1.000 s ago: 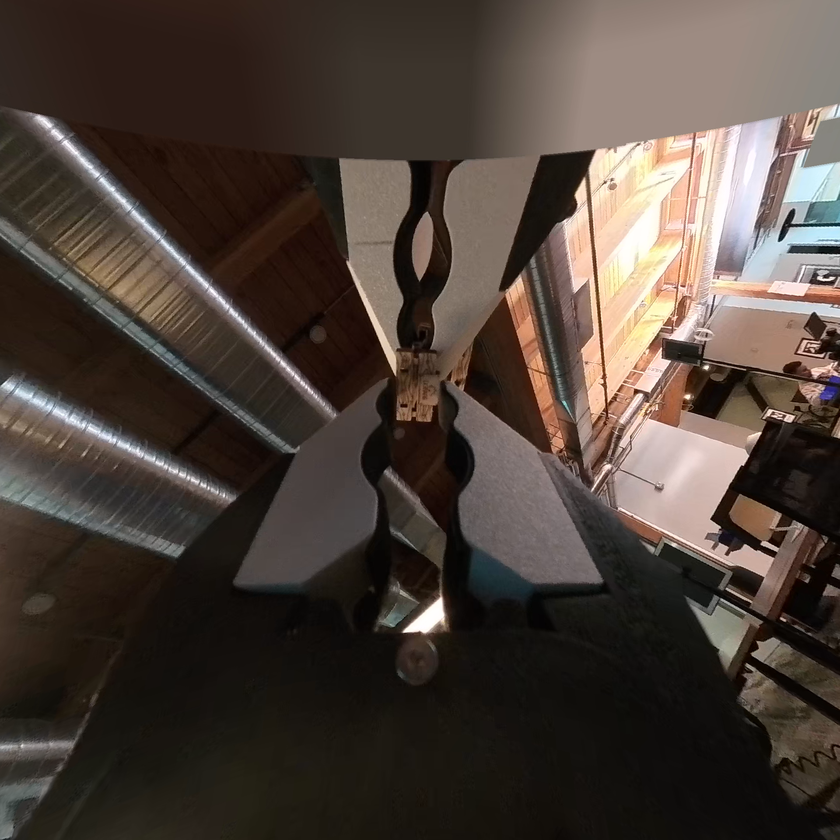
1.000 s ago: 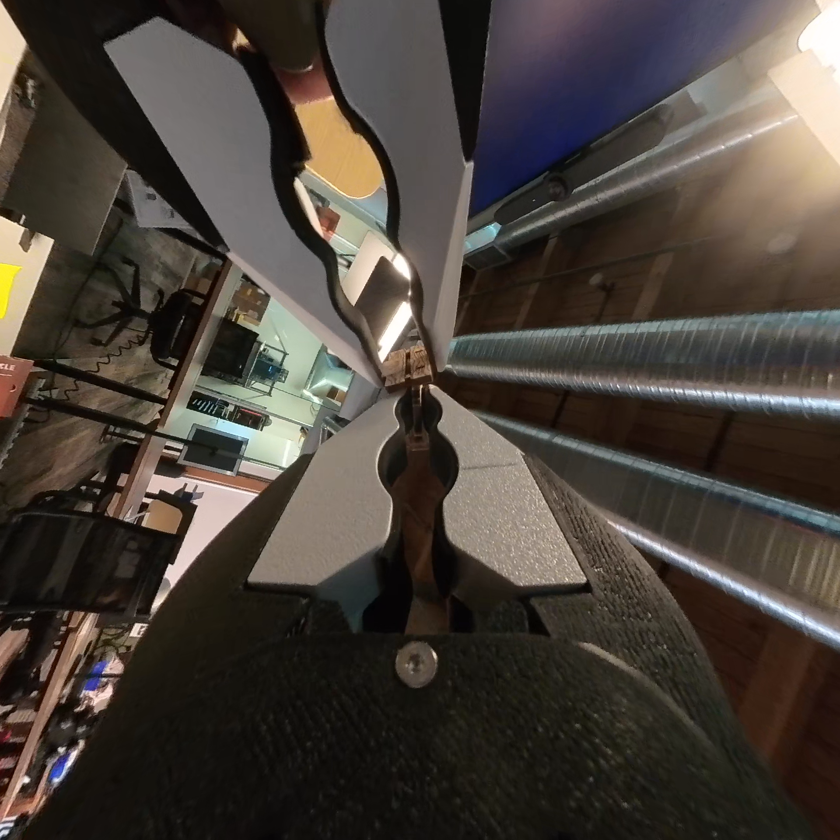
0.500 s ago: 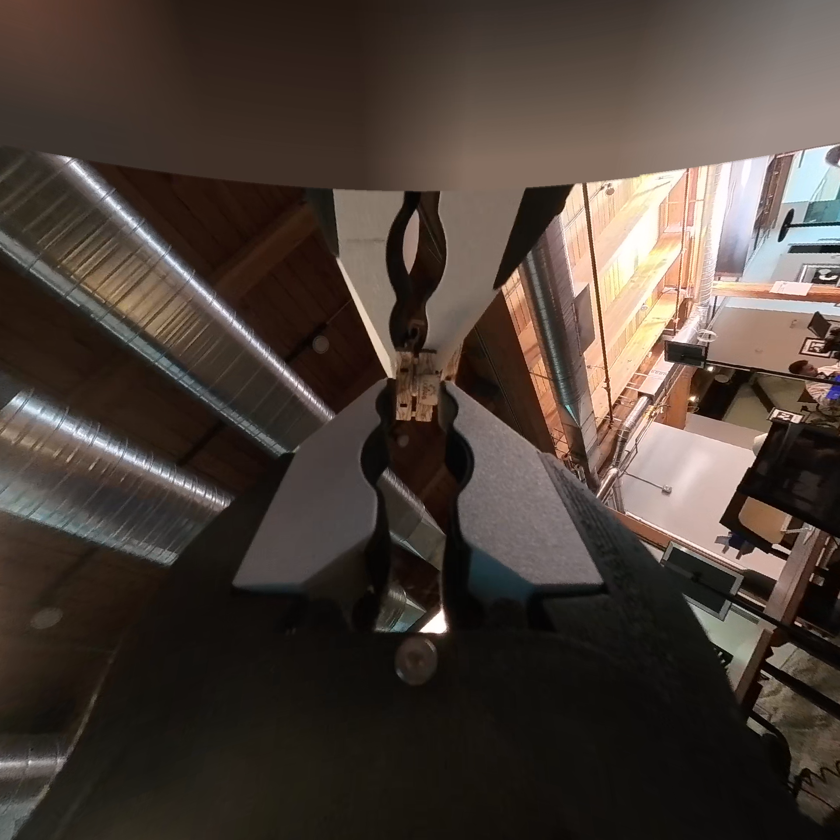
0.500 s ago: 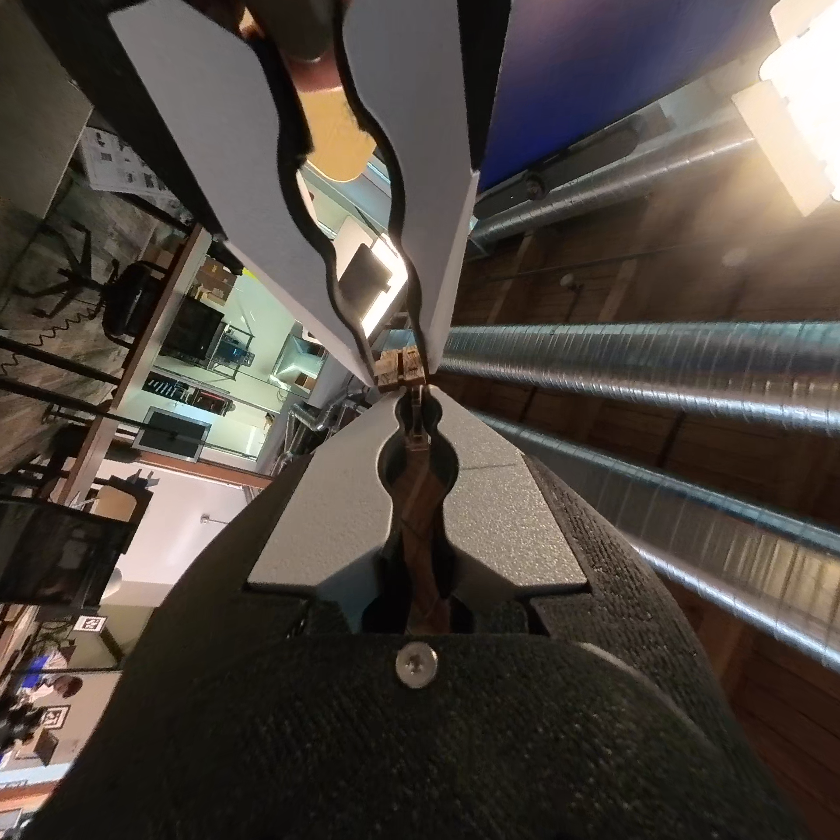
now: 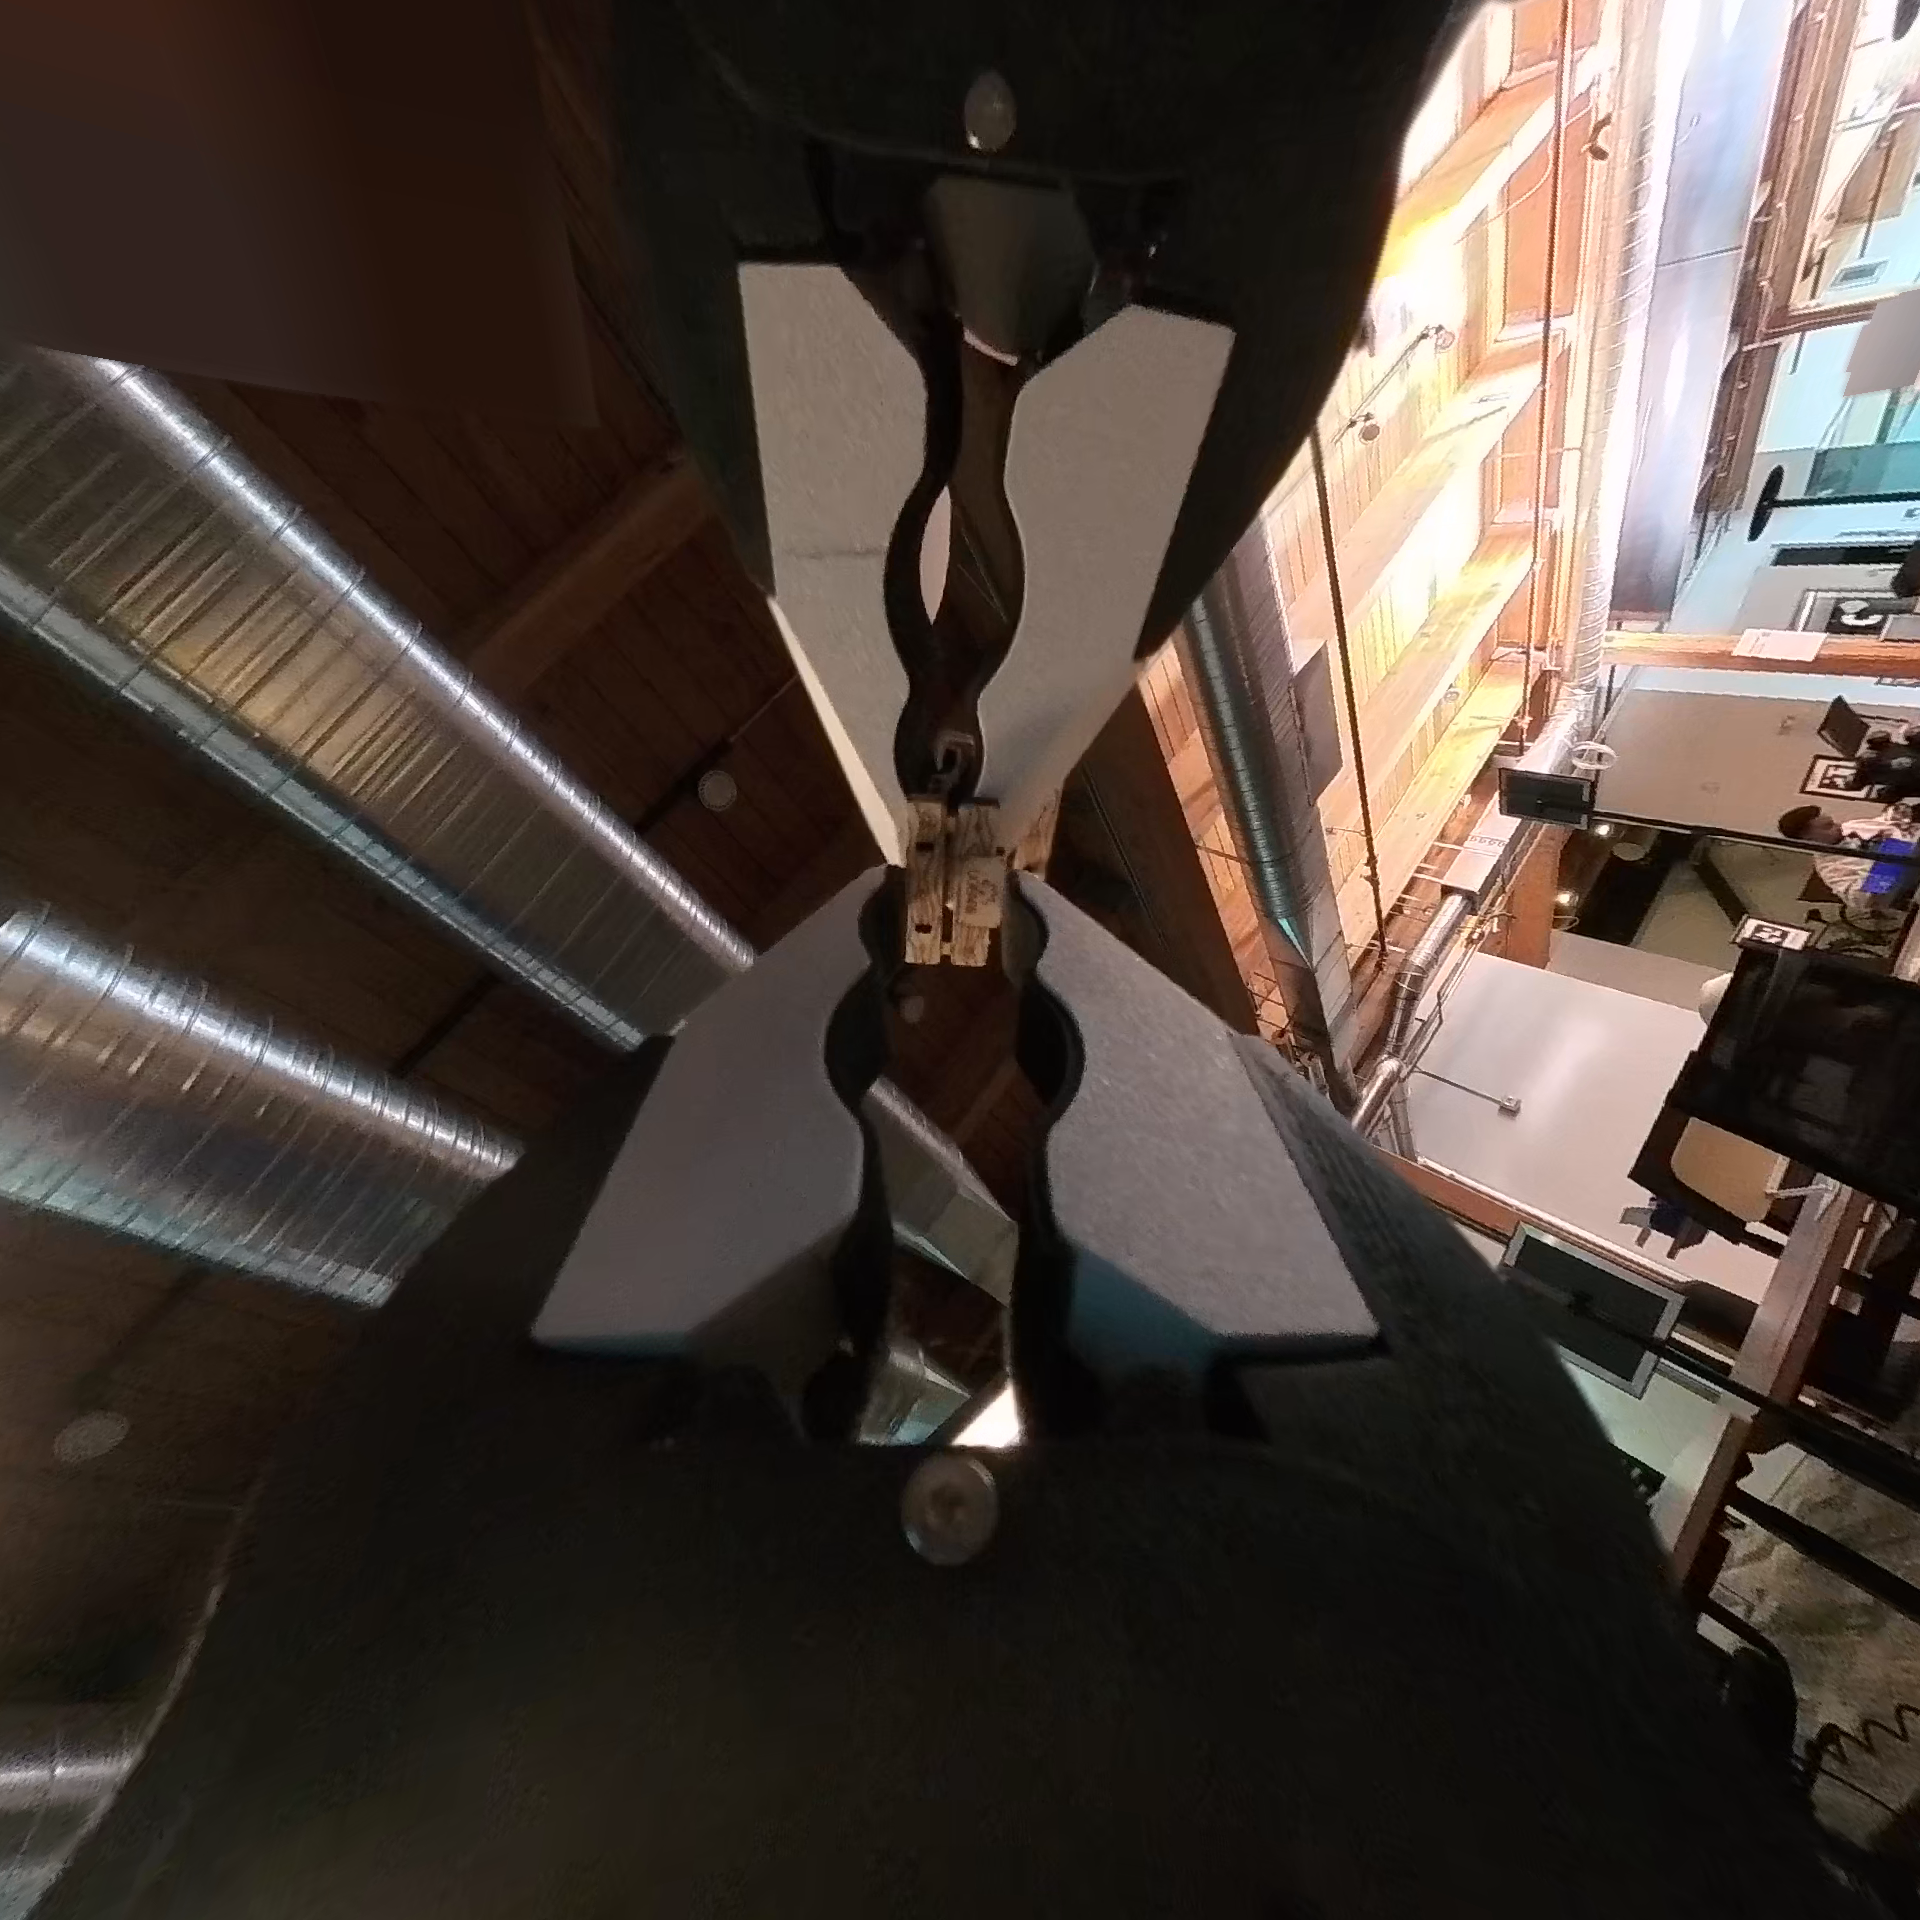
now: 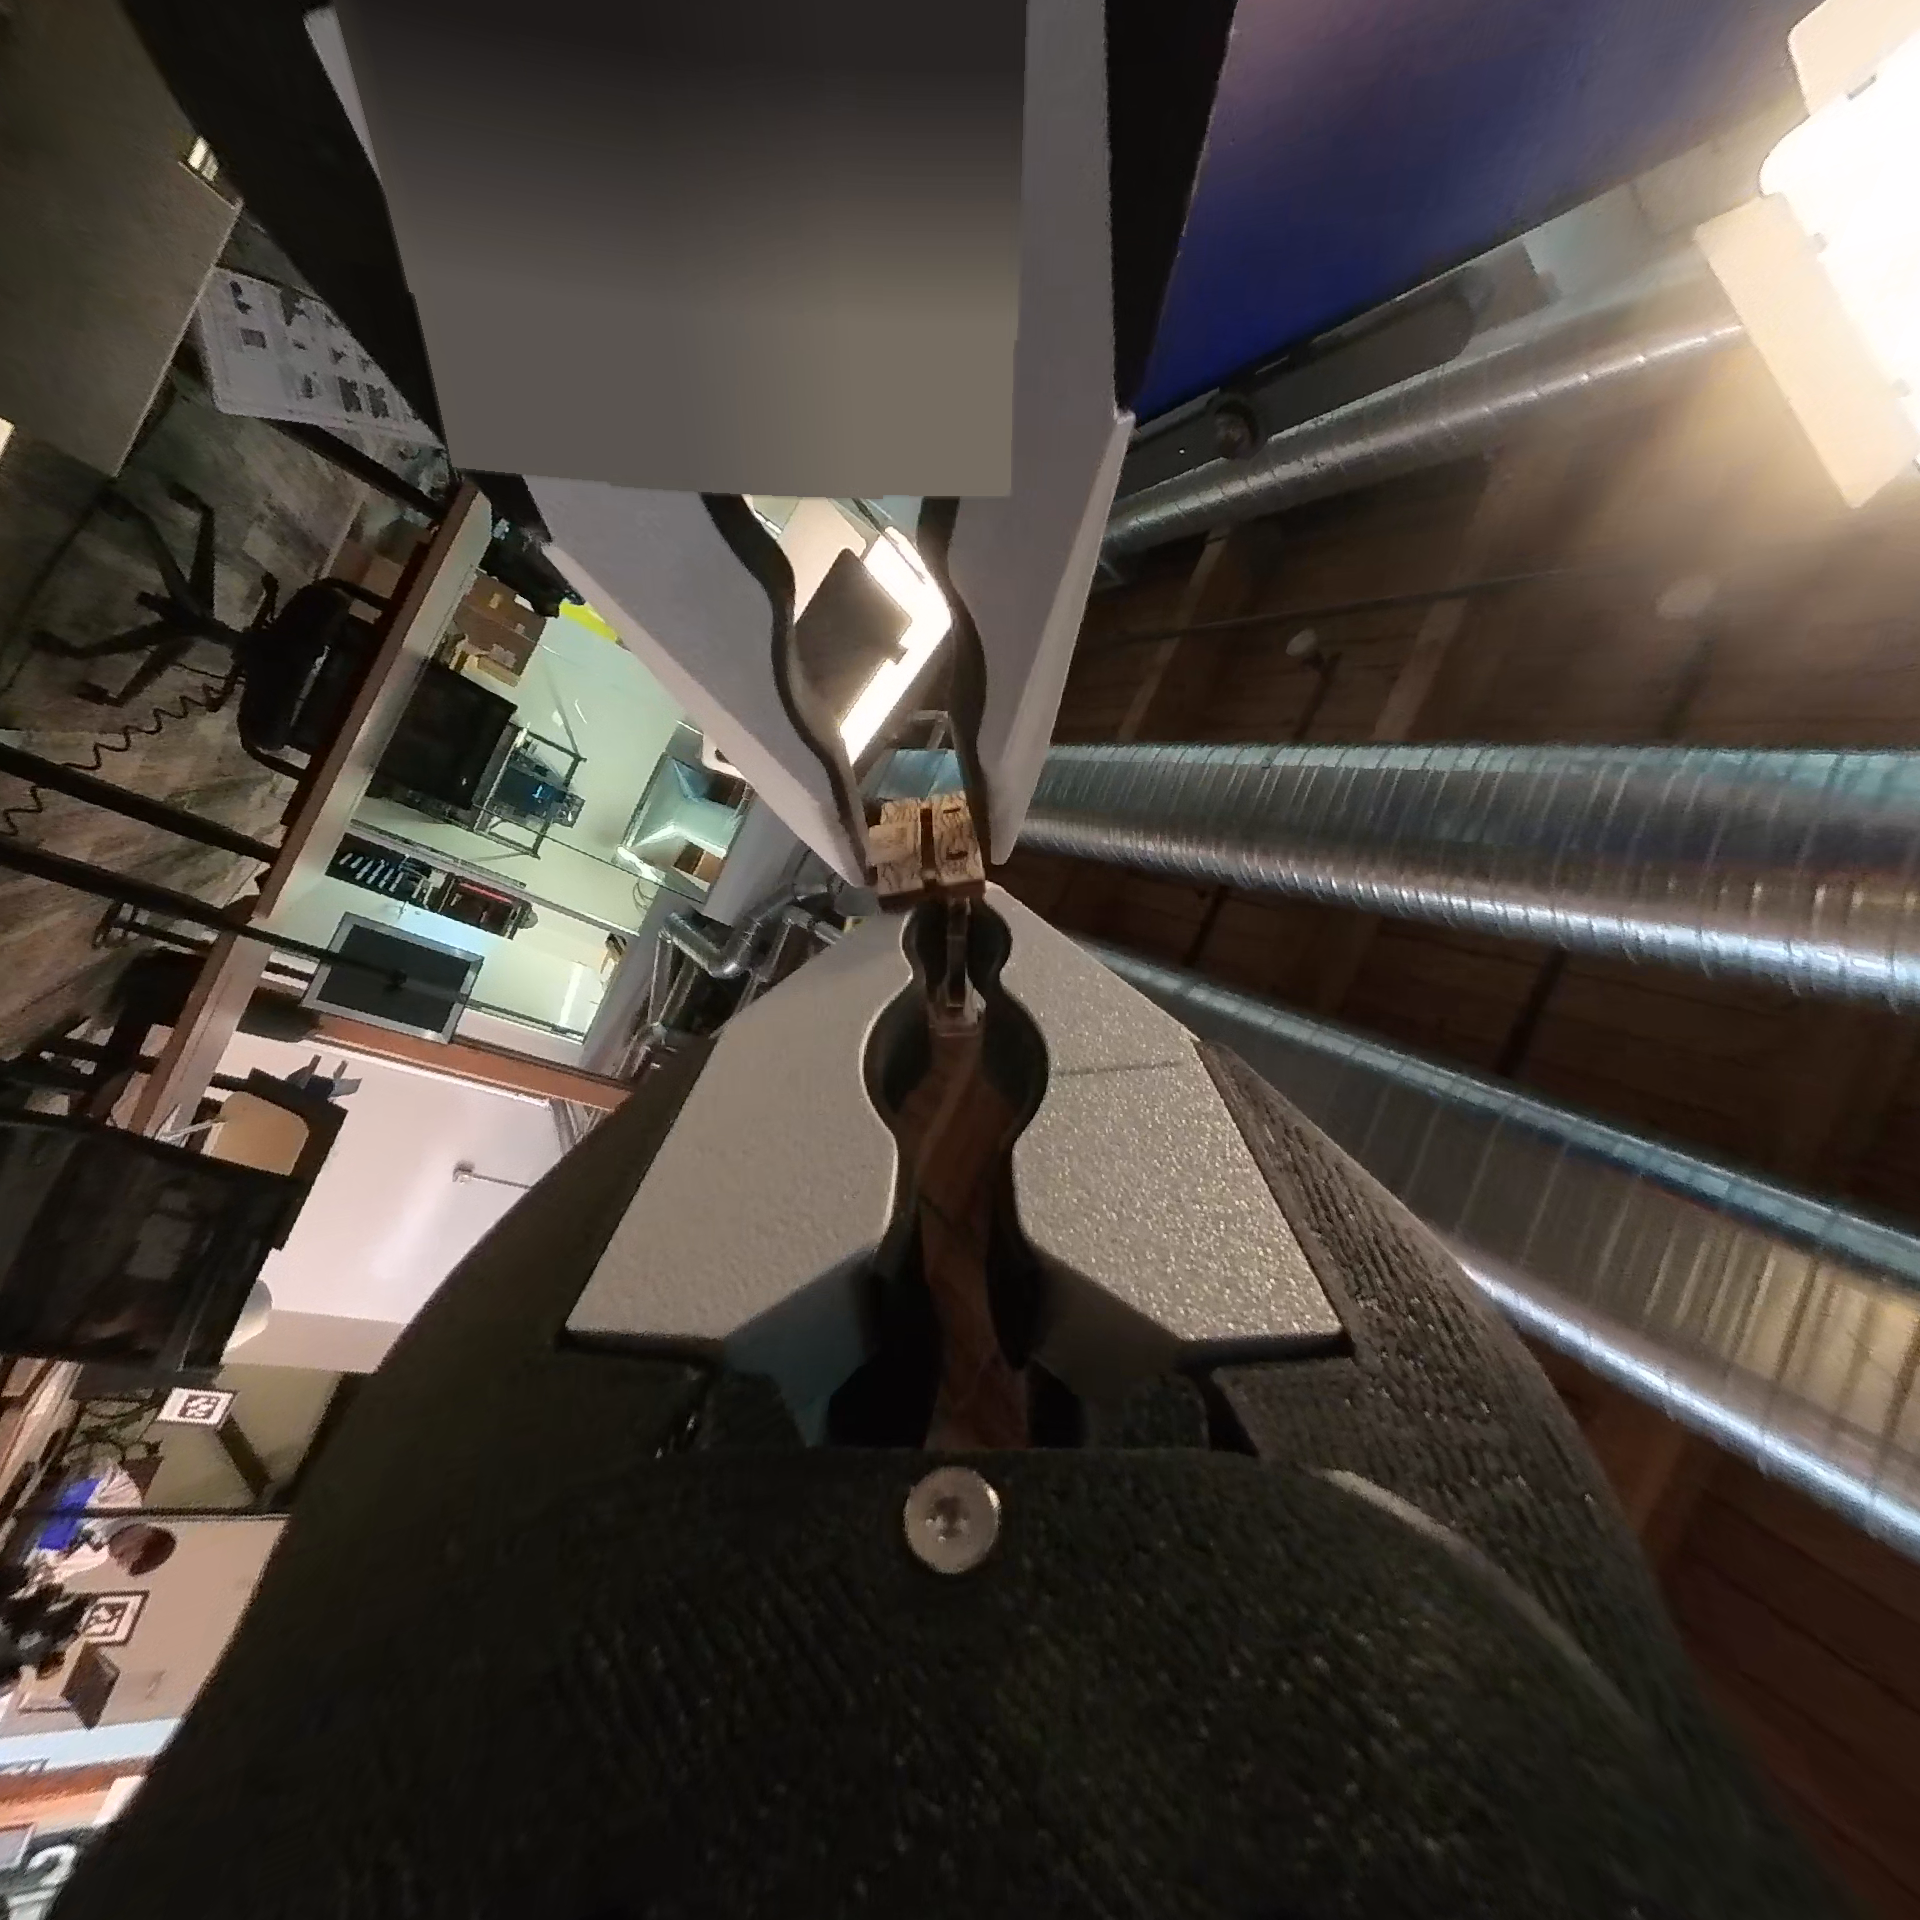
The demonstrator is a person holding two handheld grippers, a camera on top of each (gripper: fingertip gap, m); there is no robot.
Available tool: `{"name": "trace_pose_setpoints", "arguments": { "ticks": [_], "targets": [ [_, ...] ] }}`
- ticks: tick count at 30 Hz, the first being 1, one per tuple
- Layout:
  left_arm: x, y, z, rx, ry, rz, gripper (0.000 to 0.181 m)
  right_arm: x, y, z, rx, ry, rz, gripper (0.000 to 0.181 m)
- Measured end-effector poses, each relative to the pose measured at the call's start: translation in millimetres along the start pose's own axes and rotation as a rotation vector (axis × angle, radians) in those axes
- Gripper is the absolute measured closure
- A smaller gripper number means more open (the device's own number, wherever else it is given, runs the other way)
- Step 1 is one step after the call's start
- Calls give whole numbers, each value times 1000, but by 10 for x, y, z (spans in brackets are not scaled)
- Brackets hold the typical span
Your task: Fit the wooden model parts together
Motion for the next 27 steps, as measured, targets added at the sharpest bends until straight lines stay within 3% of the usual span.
{"name": "trace_pose_setpoints", "arguments": {
  "ticks": [12,19,27],
  "targets": [
    [79,4,22,11,61,-42,164,-107,-25,-50,51,-84,-36,181],
    [148,15,18,23,12,-78,164,-168,-22,-84,50,21,42,181],
    [215,31,-18,6,-24,-131,164,-256,21,-96,0,-98,14,181]
  ]
}}
Point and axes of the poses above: each gripper's, where its closed fingertips meet, y out along the fingers, z out of its top, x = y × z across the jaws, the point moved 6 cm from there along -y, back along the fingers, and after that the axes turned 5 degrees about y, right-handed, at the moved point
